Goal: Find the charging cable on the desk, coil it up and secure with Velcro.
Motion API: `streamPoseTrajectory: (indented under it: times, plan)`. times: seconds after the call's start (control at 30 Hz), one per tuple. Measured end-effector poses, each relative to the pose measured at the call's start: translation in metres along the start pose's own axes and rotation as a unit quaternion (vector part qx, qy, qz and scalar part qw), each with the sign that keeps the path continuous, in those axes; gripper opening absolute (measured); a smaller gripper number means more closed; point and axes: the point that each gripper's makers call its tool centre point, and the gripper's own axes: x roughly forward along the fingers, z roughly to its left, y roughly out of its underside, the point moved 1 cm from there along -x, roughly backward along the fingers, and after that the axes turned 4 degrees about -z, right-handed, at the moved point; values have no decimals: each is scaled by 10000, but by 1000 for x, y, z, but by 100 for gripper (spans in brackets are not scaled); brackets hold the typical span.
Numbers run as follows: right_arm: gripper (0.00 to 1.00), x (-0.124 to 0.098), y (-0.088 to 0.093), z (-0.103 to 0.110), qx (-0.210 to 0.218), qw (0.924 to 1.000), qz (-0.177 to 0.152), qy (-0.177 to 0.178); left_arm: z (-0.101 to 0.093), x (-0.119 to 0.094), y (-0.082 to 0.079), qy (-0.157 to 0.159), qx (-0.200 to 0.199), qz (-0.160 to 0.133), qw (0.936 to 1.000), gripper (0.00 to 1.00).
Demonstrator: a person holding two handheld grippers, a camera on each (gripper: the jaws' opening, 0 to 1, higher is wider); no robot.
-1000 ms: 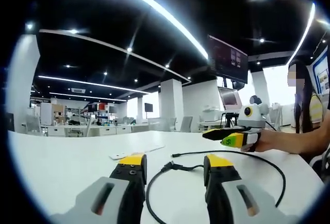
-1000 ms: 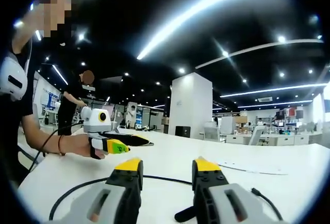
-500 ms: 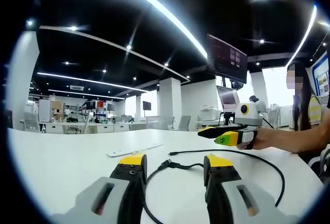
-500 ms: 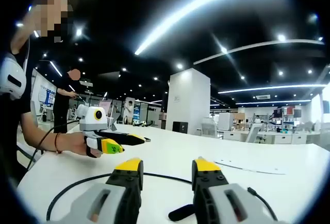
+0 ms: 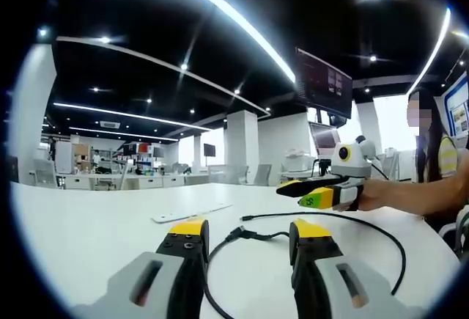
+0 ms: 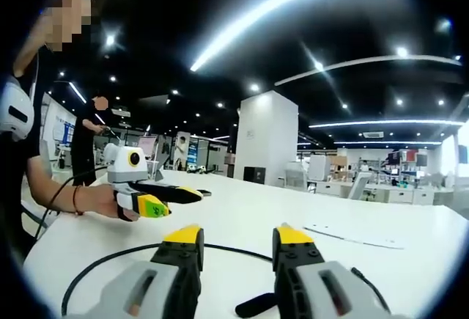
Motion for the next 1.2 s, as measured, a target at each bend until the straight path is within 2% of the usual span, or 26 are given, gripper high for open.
streamPoseTrajectory:
  times: [0.77,1.2]
  plan:
    - [38,11,2,-11,-116,9993,332,121,1,-3,-1,-25,-25,-27,10000,44]
    - [39,16,13,-20,-74,9984,544,163,3,-3,-2,-34,-14,-23,10000,44]
